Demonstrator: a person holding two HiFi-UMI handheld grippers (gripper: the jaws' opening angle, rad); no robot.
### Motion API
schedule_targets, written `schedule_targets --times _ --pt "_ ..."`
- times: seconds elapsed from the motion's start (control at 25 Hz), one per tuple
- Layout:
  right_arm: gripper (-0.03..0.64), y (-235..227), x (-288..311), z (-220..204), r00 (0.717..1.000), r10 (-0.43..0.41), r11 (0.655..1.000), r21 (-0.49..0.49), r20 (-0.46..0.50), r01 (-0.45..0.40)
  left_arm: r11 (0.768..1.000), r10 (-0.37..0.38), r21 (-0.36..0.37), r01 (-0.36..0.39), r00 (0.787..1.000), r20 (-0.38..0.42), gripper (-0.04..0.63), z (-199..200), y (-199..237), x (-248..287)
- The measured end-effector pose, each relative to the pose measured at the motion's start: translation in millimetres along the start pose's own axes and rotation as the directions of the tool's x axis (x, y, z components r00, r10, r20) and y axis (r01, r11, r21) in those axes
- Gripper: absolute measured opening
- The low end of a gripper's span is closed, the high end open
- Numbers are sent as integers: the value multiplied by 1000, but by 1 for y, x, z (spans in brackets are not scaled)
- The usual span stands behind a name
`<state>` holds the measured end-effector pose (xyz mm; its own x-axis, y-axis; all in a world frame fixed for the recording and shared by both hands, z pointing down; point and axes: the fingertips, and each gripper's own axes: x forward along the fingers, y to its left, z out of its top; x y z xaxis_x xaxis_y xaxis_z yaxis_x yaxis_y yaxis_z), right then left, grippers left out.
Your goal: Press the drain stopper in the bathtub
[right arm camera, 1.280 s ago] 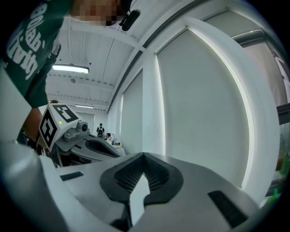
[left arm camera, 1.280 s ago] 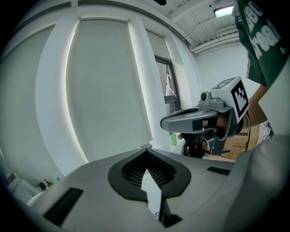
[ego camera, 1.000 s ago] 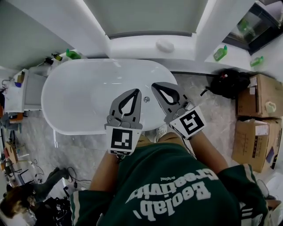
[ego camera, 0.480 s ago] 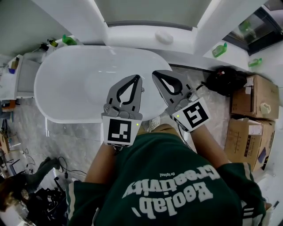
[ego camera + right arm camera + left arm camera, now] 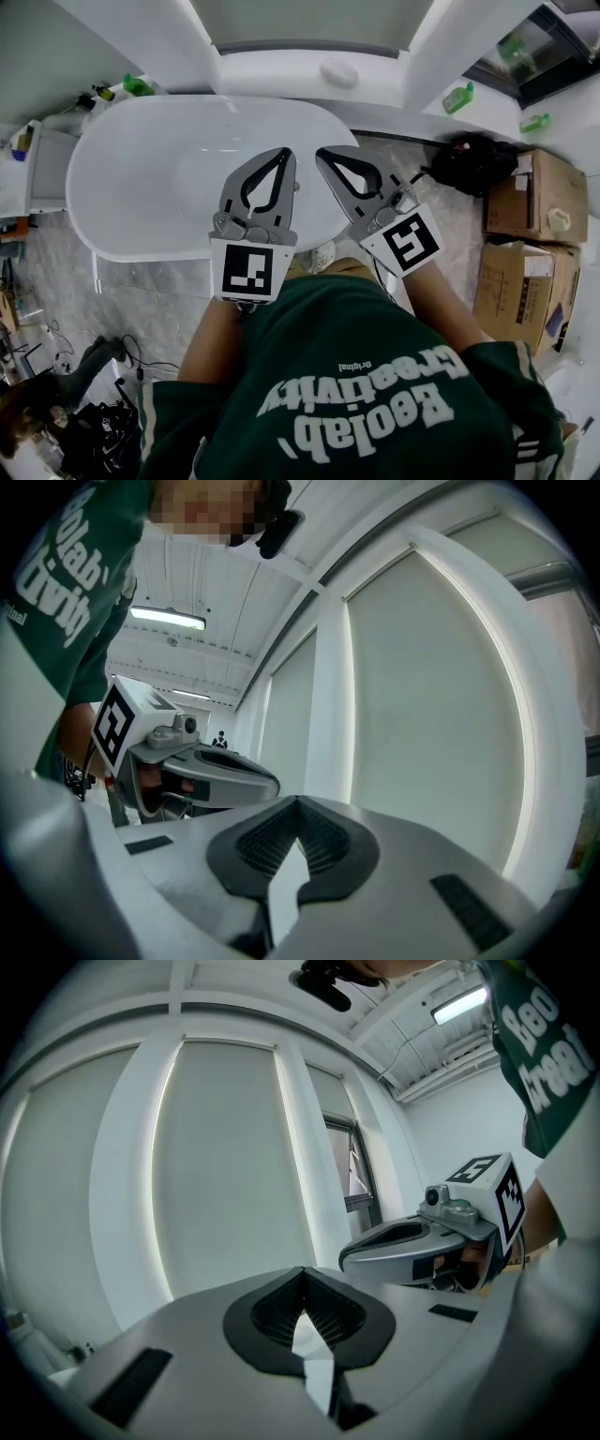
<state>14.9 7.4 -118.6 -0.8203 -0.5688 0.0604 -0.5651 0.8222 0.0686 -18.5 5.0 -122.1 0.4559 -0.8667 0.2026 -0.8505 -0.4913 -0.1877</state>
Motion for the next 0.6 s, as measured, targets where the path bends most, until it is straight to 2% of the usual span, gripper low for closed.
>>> schedule_targets --times 0.6 --pt "11 8 -5 9 1000 5 999 -44 6 -5 1000 0 20 0 999 32 6 1 2 -17"
